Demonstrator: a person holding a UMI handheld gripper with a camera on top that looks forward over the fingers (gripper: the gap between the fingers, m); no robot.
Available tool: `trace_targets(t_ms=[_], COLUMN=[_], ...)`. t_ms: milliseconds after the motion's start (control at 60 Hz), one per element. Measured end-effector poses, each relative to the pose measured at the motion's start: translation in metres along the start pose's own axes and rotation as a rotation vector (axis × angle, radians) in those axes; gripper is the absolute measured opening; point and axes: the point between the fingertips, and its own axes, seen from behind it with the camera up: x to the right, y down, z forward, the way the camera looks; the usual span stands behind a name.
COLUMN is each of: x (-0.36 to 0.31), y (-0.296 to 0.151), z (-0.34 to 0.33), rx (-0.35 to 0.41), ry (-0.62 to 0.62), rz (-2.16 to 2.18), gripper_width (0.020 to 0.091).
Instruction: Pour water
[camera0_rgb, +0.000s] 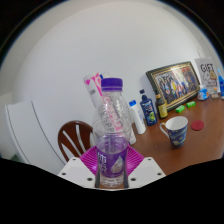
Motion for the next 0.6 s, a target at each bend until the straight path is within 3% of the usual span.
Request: trace_targets(t_ms=[267,600], x=[0.005,0.055], y=[-0.101,-0.109], z=[0.037,0.077], rx=[0.078,0.04], ry=[-0.162,-0.282], rz=[0.728,1.484], gripper_width=[0.0316,0.0314])
